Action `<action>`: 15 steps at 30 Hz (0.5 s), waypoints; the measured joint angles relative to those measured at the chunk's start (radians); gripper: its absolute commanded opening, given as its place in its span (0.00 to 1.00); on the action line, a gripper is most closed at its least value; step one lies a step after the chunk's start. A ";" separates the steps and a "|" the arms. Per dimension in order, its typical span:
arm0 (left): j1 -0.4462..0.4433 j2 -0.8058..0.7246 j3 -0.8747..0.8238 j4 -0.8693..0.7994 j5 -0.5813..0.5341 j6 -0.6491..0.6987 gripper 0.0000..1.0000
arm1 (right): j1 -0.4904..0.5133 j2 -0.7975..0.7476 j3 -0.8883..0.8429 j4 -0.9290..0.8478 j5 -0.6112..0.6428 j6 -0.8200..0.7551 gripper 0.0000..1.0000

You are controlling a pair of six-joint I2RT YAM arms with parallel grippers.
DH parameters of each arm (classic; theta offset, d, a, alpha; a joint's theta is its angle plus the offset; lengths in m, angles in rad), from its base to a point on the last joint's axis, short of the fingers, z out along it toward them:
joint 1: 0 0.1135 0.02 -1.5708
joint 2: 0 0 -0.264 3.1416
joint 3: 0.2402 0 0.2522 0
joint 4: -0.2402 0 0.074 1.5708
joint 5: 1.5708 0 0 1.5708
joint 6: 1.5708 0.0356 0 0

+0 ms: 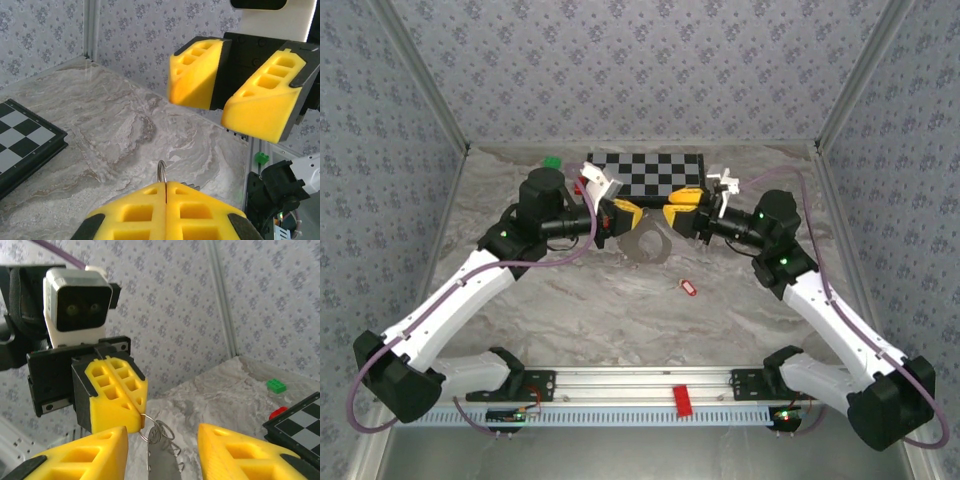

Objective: Put the keys on the keyring

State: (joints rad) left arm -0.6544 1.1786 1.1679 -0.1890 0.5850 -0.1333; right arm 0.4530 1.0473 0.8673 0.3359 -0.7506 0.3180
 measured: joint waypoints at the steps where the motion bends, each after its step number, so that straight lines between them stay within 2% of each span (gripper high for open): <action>1: 0.000 0.002 0.002 -0.003 0.003 0.003 0.00 | 0.000 0.018 0.015 -0.018 -0.019 -0.013 0.40; 7: 0.000 0.004 0.002 -0.026 0.012 0.014 0.00 | 0.001 0.117 0.076 -0.086 -0.109 -0.065 0.38; 15: 0.000 0.010 0.011 -0.026 0.028 0.018 0.00 | 0.023 0.164 0.134 -0.138 -0.185 -0.116 0.34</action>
State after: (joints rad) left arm -0.6544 1.1881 1.1793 -0.2153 0.6132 -0.1154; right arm 0.4759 1.2118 1.0008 0.1978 -0.9360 0.2016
